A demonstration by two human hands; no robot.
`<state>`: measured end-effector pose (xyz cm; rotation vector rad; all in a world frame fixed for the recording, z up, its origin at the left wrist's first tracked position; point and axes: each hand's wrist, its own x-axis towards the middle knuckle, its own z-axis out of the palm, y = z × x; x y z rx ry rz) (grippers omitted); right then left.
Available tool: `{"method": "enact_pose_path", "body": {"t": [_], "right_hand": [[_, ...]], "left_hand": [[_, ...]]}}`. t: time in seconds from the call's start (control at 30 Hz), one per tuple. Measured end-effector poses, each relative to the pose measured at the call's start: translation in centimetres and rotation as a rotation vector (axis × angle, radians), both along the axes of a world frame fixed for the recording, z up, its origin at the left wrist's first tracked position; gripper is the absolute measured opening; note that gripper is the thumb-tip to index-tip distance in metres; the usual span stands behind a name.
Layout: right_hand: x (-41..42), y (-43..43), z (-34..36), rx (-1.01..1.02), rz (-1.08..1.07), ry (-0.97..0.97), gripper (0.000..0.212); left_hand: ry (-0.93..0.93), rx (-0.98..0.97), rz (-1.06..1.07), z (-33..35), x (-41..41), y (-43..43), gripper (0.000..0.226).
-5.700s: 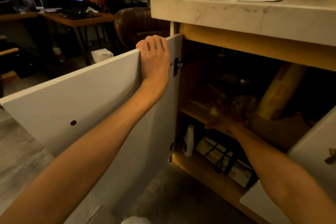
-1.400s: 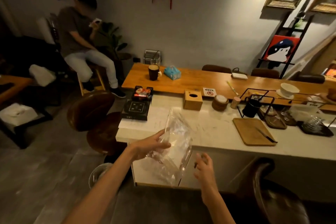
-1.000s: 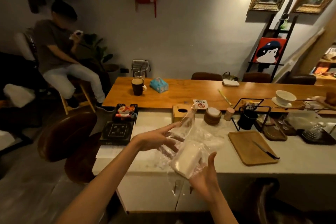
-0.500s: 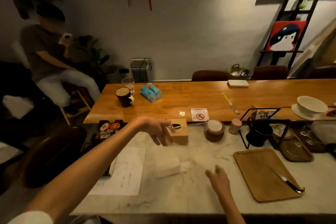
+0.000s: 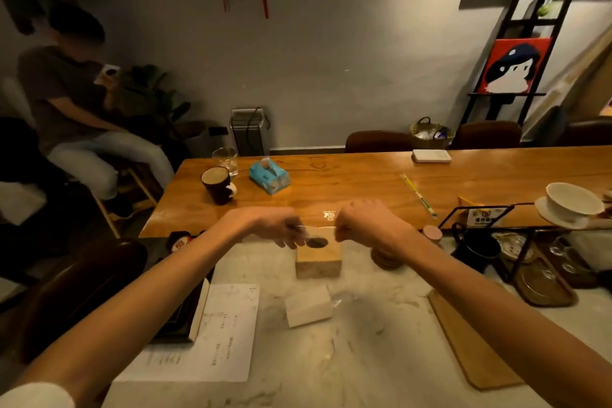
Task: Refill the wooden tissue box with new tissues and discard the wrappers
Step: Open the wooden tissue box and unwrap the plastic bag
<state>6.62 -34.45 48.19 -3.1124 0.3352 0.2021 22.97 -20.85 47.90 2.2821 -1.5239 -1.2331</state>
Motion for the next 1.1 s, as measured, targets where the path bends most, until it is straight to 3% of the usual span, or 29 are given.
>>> {"method": "enact_pose_path", "body": {"t": [0.2,0.33,0.47,0.67,0.8,0.9,0.97,1.03,1.1], "right_hand": [[-1.8,-4.2,-0.7,0.032,0.006,-0.015,0.027],[-3.3,-6.0,-0.8,0.245,-0.032,-0.067,0.021],[-5.2,-7.0,-0.7,0.588,-0.117,-0.166,0.016],[-5.5,-10.2,-2.9,0.756,-0.256,-0.054,0.018],[-4.8,-11.2,-2.9,0.806,-0.298,-0.054,0.035],[-3.6,-10.7,-2.9,0.669,-0.304,-0.144,0.047],[-2.3,-9.4,-2.9,0.579,-0.278,-0.194,0.05],[-0.7,-8.1,-2.7,0.52,-0.218,-0.196,0.044],[1.0,-7.7,-2.6,0.496,-0.188,-0.186,0.023]], "left_hand": [[0.037,-0.127,0.021,-0.5,3.2,3.9,0.025],[0.118,-0.216,0.089,-1.1,4.8,5.3,0.025],[0.274,-0.351,0.208,-1.2,5.1,6.1,0.028],[0.389,-0.536,0.466,-4.4,6.7,6.2,0.022],[0.453,-0.573,0.487,-5.4,6.1,5.7,0.03],[0.608,-0.534,0.506,-6.3,5.8,5.2,0.04],[0.576,-0.516,0.477,-6.9,5.4,4.8,0.043],[0.482,-0.53,0.456,-7.3,4.8,4.2,0.035],[0.419,-0.579,0.494,-7.6,4.4,3.4,0.025]]}}
